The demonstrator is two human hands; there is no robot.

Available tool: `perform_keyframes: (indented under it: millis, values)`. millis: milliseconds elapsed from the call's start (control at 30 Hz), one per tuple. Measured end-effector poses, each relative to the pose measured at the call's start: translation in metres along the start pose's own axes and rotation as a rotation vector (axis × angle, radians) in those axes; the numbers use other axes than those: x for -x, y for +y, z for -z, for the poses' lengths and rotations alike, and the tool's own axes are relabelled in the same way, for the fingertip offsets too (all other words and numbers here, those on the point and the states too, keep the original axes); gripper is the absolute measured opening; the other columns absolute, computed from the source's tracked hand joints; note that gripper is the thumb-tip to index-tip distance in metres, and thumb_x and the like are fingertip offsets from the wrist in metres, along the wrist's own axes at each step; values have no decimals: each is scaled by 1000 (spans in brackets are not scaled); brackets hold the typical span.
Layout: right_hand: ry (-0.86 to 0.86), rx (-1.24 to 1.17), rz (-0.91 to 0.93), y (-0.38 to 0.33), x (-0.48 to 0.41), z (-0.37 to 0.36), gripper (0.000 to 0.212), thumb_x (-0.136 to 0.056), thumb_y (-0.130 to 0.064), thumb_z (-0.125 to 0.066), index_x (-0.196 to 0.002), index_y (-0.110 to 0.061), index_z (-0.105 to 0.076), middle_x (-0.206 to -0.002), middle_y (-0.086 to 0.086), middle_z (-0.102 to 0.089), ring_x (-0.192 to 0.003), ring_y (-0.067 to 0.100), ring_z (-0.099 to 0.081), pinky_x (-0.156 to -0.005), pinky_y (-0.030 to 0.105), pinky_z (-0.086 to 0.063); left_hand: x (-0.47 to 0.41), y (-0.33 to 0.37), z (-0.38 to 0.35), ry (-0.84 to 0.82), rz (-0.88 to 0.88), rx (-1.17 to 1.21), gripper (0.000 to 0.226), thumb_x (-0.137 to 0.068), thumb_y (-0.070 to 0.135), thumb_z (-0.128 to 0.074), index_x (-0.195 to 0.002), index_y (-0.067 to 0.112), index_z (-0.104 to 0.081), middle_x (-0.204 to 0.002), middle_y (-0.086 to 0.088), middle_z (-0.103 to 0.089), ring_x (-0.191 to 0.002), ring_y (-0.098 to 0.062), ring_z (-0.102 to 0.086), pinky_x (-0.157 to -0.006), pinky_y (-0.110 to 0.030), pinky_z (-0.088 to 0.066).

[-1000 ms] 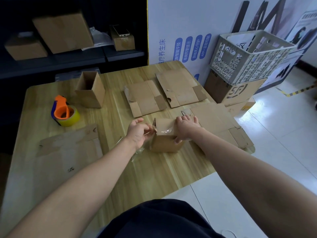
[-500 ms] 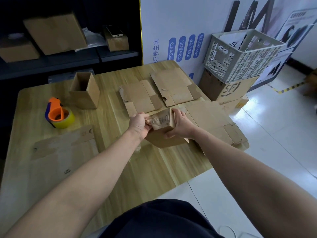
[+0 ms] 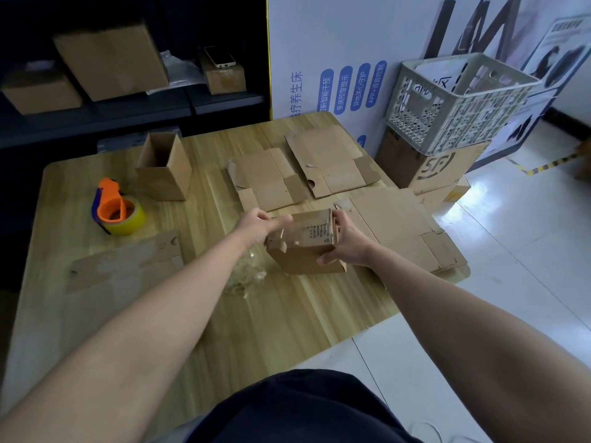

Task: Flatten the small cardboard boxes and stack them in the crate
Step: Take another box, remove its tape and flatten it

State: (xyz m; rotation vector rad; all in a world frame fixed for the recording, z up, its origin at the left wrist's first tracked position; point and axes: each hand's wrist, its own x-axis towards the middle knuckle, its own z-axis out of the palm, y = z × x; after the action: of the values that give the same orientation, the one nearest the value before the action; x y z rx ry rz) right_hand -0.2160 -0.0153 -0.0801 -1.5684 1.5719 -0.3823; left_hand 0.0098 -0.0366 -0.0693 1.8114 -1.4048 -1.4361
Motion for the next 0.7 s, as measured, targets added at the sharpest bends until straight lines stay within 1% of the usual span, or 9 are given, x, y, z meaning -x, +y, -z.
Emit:
perform_keyframes:
  millis: [100, 200, 267, 367, 433, 500, 567, 633, 700]
  values:
    - [-40, 37, -24, 3, -3, -12, 117, -59, -7, -86, -147, -18, -10, -135, 9, -39, -126, 26, -41, -104, 42, -42, 1, -1, -16, 69, -86, -146, 39, -72, 35, -81, -91, 15, -54, -87, 1, -62, -76, -19, -66, -70, -32, -51]
    - [-55, 51, -30, 10, -1, -15, 121, -61, -9, -85, -149, -19, -4, -142, 9, -29, -132, 27, -32, -107, 44, -39, 1, -6, -16, 117, -118, -215, 18, -76, 20, -78, -80, 12, -62, -80, -1, -63, -81, -21, -63, -71, -28, -48]
    - [-18, 184, 51, 8, -2, -13, 122, -60, -19, -87, -150, -24, -4, -146, 5, -21, -137, 27, -20, -112, 47, -30, 4, -6, -18, 134, -124, -222, 14, -77, 17, -77, -79, 11, -64, -80, -2, -63, -78, -18, -60, -69, -27, -47]
    - [1, 554, 203, -2, -4, -10, 122, -63, -39, -84, -151, -28, 1, -155, -2, -7, -144, 26, 5, -116, 49, -4, 3, -5, -19, 186, -138, -270, 12, -80, 17, -75, -76, 10, -66, -81, -3, -64, -73, -14, -57, -65, -24, -41]
    - [-42, 728, 208, -10, -6, -9, 120, -65, -49, -79, -152, -23, 0, -157, -1, -5, -144, 26, 10, -117, 49, 2, 2, -4, -19, 228, -148, -278, 12, -80, 18, -75, -74, 10, -67, -85, -5, -63, -77, -17, -59, -66, -24, -40]
    - [-81, 853, 181, -19, -7, -11, 119, -63, -57, -77, -151, -18, -6, -154, 3, -15, -144, 28, -1, -117, 49, -4, 3, -3, -21, 249, -158, -293, 13, -80, 18, -74, -72, 9, -67, -85, -5, -63, -79, -19, -60, -66, -24, -41]
    - [-60, 930, 168, -28, -9, -16, 118, -61, -62, -76, -148, -15, -12, -147, 4, -28, -138, 27, -17, -114, 49, -14, 3, 0, -27, 237, -175, -276, 16, -80, 16, -74, -68, 10, -66, -76, -3, -65, -74, -18, -61, -65, -25, -44]
    - [-12, 966, 139, -34, -10, -20, 115, -62, -59, -77, -146, -12, -15, -142, 6, -34, -132, 28, -28, -110, 50, -23, 3, 4, -28, 239, -178, -184, 21, -81, 14, -73, -64, 11, -62, -69, -1, -65, -68, -16, -61, -66, -27, -50]
    - [50, 934, 125, -34, -11, -20, 104, -63, -51, -79, -142, -13, -22, -136, 6, -38, -126, 28, -34, -107, 52, -27, 0, 7, -25, 279, -192, -94, 23, -81, 11, -72, -63, 14, -58, -66, 2, -61, -63, -11, -57, -60, -23, -47]
